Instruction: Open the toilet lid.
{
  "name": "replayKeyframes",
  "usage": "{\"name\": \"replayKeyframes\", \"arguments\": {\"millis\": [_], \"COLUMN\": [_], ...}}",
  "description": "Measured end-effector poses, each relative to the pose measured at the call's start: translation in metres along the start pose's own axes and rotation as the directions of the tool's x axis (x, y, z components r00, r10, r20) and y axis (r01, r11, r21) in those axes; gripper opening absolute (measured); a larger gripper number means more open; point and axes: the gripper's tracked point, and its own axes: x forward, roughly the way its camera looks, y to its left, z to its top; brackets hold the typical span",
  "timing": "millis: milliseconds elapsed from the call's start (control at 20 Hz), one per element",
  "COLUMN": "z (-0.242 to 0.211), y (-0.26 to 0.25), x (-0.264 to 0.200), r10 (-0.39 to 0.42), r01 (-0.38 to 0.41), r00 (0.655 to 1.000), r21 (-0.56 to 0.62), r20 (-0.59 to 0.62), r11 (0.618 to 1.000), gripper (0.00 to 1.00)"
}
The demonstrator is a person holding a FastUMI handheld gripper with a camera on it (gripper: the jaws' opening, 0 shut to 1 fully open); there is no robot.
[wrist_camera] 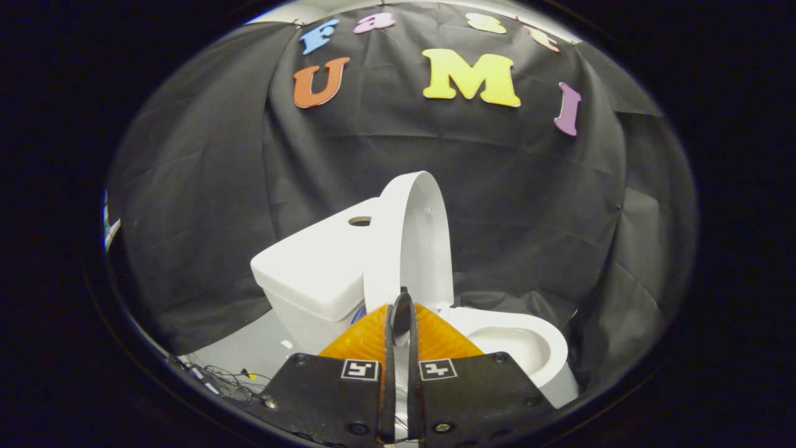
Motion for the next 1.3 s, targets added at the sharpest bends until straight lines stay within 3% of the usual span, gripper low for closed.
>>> {"name": "replayKeyframes", "arguments": {"millis": [300, 550, 700, 900, 1150, 1250, 1300], "z": [0.000, -0.001, 0.018, 0.019, 0.007, 0.013, 0.014], "y": [-0.002, -0.006, -0.019, -0.029, -0.060, -0.085, -0.098], "x": [0.000, -0.017, -0.043, -0.080, -0.126, -0.146, -0.157], "r10": [-0.025, 0.084, 0.101, 0.171, 0.180, 0.141, 0.126], "r01": [0.025, -0.080, -0.098, -0.171, -0.181, -0.145, -0.132], "r00": [1.000, 0.994, 0.995, 0.985, 0.982, 0.985, 0.985], "r21": [-0.026, 0.053, 0.084, 0.020, 0.021, 0.037, 0.047], "r20": [-0.010, -0.066, -0.028, 0.004, 0.052, 0.097, 0.117], "r11": [0.999, 0.995, 0.992, 0.985, 0.983, 0.989, 0.990], "gripper": [0.11, 0.20, 0.39, 0.66, 0.68, 0.67, 0.76]}}
